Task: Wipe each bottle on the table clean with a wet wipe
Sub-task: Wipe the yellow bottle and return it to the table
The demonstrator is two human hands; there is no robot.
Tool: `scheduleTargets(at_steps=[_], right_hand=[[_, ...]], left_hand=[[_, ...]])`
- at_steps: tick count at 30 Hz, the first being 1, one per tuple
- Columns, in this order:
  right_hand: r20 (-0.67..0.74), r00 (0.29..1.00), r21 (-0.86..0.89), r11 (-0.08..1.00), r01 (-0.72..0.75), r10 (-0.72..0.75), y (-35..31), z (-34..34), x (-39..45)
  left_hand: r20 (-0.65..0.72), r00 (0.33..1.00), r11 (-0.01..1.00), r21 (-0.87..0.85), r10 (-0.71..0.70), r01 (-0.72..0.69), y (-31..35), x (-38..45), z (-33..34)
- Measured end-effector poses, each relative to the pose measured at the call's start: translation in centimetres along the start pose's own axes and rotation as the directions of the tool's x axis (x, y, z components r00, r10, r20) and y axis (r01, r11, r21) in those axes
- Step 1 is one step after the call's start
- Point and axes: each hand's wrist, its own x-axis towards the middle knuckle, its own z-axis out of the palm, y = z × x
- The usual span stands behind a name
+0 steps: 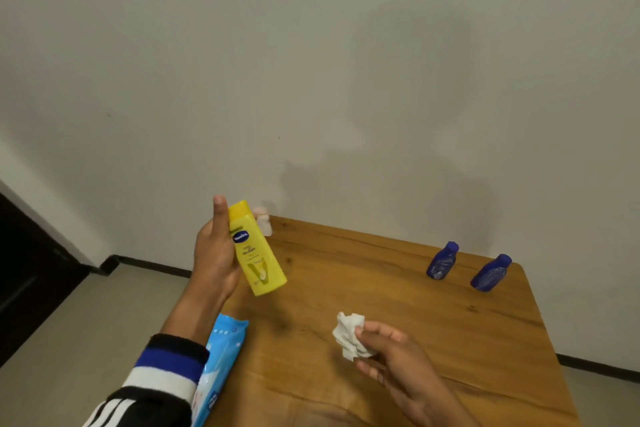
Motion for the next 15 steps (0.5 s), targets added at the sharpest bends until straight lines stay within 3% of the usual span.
scheduleTargets(at_steps=[3, 7, 11, 15], right_hand=[[-0.05, 0.987, 0.103, 0.984, -0.146, 0.151, 2.6, -1.3, 3.6], [-0.06, 0.947, 0.216, 0.93, -0.297, 0.316, 3.7, -0.9, 7.9], [-0.011, 0.969, 0.148, 0.959, -0.241, 0.245, 2.5, 1.1, 12.3], [-0.126, 0.981, -0.117, 0.98, -0.163, 0.148, 0.5, 4.0, 18.0]], left_hand=[[-0.088, 0.993, 0.988, 0.133, 0.085, -0.073, -0.5, 0.5, -2.2], [-0.157, 0.982, 0.985, 0.149, 0.11, -0.087, -1.5, 1.5, -4.2], [-0.172, 0.976, 0.975, 0.199, 0.13, -0.095, -2.7, 4.5, -5.0], [-0.051, 0.992, 0.939, 0.333, 0.112, -0.089, -4.2, 9.4, -5.7]])
